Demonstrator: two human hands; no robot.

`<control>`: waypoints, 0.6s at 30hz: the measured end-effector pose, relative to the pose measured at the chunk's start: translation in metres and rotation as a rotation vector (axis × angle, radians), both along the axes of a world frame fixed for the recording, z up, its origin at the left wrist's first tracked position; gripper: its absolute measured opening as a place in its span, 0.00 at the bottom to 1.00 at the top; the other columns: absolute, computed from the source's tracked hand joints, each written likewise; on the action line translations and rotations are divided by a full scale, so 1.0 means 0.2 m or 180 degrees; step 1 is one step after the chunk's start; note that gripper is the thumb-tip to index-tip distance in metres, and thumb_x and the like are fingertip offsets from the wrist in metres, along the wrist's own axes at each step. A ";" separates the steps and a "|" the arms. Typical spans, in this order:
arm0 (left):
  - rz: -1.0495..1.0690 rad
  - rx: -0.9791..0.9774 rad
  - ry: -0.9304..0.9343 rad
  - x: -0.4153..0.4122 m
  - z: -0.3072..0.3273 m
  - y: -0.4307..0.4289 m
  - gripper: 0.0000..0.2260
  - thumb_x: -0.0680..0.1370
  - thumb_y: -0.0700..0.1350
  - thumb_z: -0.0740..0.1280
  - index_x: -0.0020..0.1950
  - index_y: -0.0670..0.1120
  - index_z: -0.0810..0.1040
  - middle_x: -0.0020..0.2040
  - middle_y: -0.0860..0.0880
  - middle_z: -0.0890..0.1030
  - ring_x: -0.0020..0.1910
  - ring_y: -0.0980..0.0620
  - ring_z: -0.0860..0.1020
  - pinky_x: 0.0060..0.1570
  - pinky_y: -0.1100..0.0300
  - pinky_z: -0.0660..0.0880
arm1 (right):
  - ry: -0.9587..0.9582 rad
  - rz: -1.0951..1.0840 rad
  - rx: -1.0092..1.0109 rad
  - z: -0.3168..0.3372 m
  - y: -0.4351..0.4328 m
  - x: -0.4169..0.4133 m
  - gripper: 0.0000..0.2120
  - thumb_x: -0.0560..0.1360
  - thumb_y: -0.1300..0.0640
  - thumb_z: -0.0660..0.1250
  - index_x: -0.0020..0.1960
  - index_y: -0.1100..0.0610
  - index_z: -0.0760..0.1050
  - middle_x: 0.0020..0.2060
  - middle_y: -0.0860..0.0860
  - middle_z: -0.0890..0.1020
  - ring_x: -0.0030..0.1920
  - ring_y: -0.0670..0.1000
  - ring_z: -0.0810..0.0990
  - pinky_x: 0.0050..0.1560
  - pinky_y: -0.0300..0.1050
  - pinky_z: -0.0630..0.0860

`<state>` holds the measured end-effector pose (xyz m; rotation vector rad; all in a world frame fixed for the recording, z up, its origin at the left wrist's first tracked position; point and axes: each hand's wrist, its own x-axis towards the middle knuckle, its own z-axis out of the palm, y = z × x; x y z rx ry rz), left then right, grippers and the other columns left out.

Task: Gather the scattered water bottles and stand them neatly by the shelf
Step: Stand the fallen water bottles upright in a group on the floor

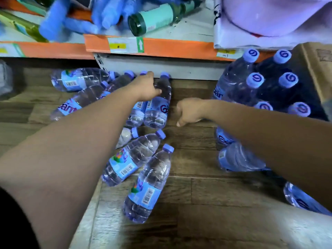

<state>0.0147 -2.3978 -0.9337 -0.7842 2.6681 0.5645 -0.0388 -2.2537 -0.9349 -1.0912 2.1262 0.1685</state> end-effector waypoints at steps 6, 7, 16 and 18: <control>0.0251 -0.0586 -0.0055 -0.16 -0.20 0.07 0.29 0.77 0.60 0.59 0.68 0.39 0.65 0.68 0.36 0.69 0.71 0.36 0.62 0.66 0.45 0.63 | -0.0835 -0.0233 0.0435 -0.25 -0.05 0.08 0.19 0.74 0.53 0.69 0.31 0.58 0.66 0.30 0.52 0.70 0.31 0.53 0.71 0.31 0.41 0.71; 0.0308 -0.0657 -0.0107 -0.18 -0.22 0.07 0.31 0.76 0.62 0.58 0.69 0.39 0.64 0.69 0.37 0.69 0.72 0.37 0.60 0.68 0.46 0.61 | -0.1046 -0.0382 0.0469 -0.28 -0.05 0.09 0.17 0.75 0.54 0.69 0.33 0.59 0.67 0.33 0.52 0.72 0.31 0.51 0.72 0.30 0.42 0.72; 0.0739 -0.0481 -0.0477 -0.32 -0.25 0.08 0.31 0.69 0.61 0.66 0.67 0.45 0.69 0.69 0.43 0.70 0.72 0.41 0.58 0.65 0.51 0.61 | -0.2553 -0.1455 0.0627 -0.35 0.02 0.15 0.09 0.78 0.52 0.65 0.53 0.58 0.72 0.48 0.55 0.75 0.32 0.52 0.76 0.32 0.39 0.79; 0.0808 -0.0461 -0.0521 -0.32 -0.24 0.08 0.34 0.66 0.62 0.68 0.67 0.46 0.69 0.70 0.43 0.69 0.72 0.41 0.58 0.65 0.50 0.61 | -0.2731 -0.1560 0.0537 -0.35 0.04 0.17 0.05 0.77 0.56 0.67 0.45 0.58 0.74 0.45 0.52 0.77 0.32 0.50 0.77 0.32 0.38 0.80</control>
